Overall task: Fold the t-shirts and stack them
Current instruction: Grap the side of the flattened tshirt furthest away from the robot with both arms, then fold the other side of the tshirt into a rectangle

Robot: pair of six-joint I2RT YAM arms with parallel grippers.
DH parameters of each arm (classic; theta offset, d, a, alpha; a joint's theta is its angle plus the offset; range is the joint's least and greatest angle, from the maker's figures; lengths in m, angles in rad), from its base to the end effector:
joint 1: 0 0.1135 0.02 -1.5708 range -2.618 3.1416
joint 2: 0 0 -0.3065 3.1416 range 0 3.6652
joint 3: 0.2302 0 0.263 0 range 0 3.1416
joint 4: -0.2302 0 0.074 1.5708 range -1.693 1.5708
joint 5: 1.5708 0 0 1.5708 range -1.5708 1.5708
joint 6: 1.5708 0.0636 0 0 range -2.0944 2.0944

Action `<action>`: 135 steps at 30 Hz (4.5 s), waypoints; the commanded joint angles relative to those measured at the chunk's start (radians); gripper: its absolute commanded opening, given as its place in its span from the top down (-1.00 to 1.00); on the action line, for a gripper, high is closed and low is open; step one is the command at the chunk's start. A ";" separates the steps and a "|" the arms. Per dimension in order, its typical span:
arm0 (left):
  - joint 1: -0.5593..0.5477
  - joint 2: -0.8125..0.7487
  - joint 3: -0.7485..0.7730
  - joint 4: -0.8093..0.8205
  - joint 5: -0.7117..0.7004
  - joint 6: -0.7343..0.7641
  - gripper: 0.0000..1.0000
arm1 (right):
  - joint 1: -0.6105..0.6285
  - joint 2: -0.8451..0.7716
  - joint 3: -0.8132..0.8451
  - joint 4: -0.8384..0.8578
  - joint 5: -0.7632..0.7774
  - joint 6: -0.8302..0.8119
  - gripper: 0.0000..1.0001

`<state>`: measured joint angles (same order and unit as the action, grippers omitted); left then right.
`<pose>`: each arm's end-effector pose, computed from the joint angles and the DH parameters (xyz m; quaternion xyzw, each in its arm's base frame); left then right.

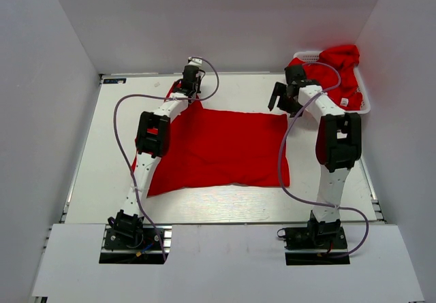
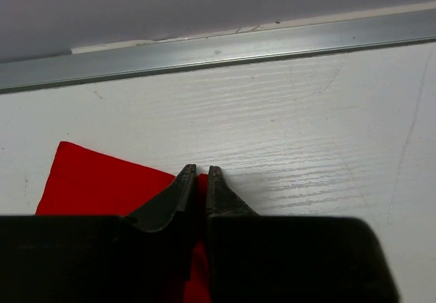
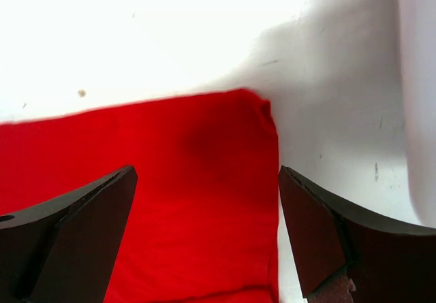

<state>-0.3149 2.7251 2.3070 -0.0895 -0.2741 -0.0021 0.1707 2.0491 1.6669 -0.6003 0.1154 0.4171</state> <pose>0.6489 -0.1933 0.1226 0.0646 0.8543 0.0370 0.5145 0.4912 0.0772 0.2317 0.1340 0.9462 0.0310 0.2930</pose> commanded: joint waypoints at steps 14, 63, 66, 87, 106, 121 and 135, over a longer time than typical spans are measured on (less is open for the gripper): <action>0.020 -0.077 0.011 0.025 0.108 -0.016 1.00 | 0.021 0.146 0.083 0.080 0.205 0.101 -0.81; 0.002 -0.708 -0.826 0.027 -0.080 -0.111 1.00 | 0.070 -0.191 -0.355 0.341 0.236 -0.075 1.00; 0.002 -0.789 -0.912 -0.006 -0.080 -0.188 1.00 | 0.073 -0.214 -0.368 0.336 0.240 -0.078 1.00; -0.087 -1.059 -1.107 -0.390 -0.319 -0.348 1.00 | 0.092 -0.349 -0.455 0.254 0.236 -0.084 1.00; -0.147 -1.147 -1.138 -0.676 -0.402 -0.449 1.00 | 0.092 -0.408 -0.507 0.220 0.184 -0.097 1.00; -0.219 -1.193 -1.236 -0.774 -0.270 -0.556 1.00 | 0.089 -0.395 -0.519 0.209 0.147 -0.094 1.00; -0.268 -1.199 -1.195 -0.932 -0.249 -0.607 1.00 | 0.087 -0.400 -0.564 0.217 0.142 -0.093 1.00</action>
<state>-0.5762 1.5448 1.1027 -0.9619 -0.5289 -0.5869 0.2604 1.6779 1.1149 -0.3923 0.2584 0.3321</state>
